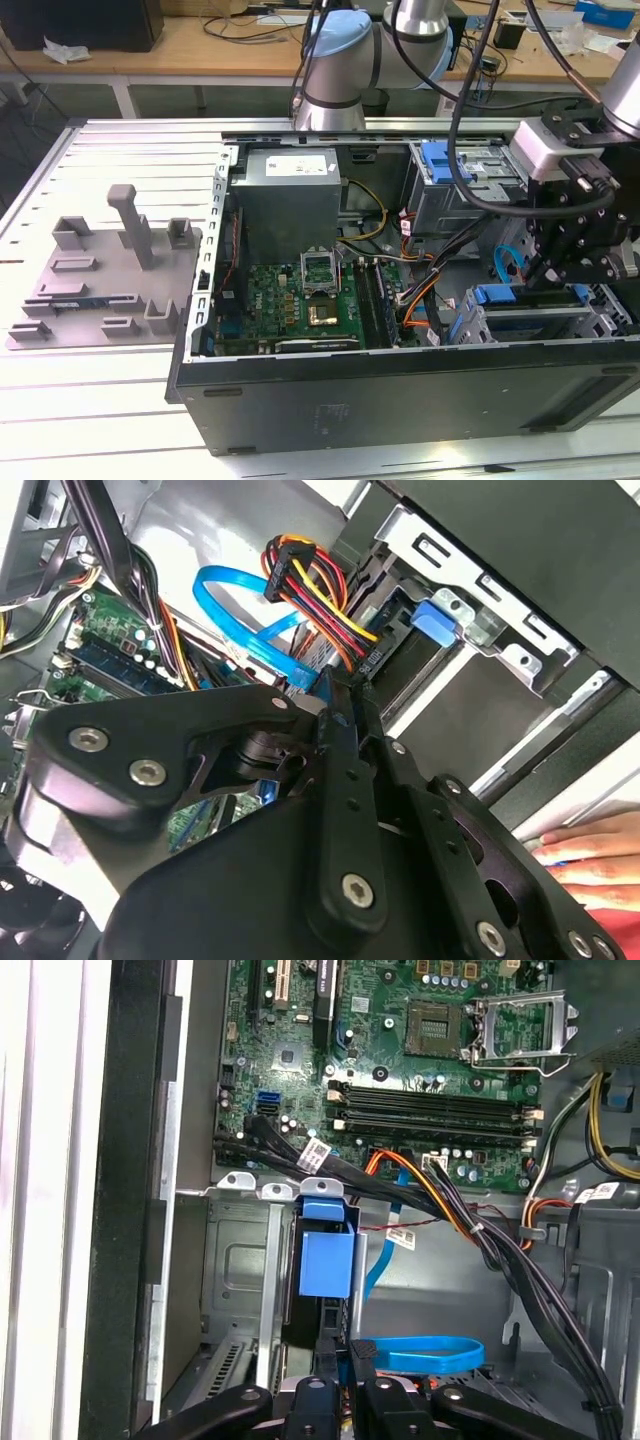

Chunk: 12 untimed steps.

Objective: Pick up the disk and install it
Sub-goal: 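Insert the second disk wire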

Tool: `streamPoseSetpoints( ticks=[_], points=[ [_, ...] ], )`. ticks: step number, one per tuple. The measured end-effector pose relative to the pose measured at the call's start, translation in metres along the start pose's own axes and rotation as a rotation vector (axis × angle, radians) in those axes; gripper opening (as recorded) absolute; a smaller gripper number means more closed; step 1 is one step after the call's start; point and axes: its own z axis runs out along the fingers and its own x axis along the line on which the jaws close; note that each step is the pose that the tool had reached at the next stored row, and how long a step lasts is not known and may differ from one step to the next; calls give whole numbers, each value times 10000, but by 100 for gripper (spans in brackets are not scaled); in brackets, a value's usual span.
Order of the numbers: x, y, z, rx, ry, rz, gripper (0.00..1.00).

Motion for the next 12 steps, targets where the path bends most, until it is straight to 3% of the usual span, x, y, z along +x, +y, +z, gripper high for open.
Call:
streamPoseSetpoints(
  ticks=[3,6,7,12],
  points=[
    [1,0,-4,0,-4,-1,18],
    [3,1,-15,0,-1,1,30],
    [2,0,-22,0,1,0,30],
    [0,0,-211,0,3,1,30]
  ],
)
